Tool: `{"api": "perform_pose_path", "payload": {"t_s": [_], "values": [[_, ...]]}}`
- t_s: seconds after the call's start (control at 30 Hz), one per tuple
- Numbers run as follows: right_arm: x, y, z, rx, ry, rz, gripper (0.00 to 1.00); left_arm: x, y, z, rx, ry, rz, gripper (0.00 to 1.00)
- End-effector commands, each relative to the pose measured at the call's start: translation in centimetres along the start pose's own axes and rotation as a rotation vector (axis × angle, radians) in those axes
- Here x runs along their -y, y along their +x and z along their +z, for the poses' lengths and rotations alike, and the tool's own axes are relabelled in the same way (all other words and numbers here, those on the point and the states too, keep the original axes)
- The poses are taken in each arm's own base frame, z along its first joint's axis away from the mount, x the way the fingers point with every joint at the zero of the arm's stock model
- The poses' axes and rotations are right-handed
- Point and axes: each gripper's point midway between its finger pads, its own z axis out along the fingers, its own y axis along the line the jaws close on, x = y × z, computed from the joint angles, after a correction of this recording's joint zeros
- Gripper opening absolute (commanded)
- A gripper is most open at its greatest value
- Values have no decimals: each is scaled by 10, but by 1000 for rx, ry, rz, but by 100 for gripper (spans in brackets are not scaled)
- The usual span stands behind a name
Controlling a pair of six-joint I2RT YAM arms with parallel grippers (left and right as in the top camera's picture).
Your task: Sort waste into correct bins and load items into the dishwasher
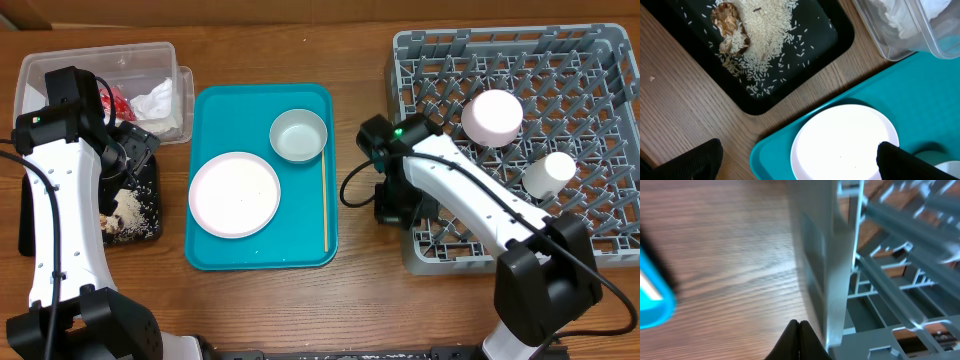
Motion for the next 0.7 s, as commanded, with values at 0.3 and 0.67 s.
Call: {"api": "perform_pose_path", "payload": {"t_s": [0.3,0.67], "values": [[-83,-48,-127,327,-500,-164,100,-2,0,-3,5,5,-26,100],[-160,-45,-166,409,-795,-315,100,-2,0,-3,6,6,-26,100]]}}
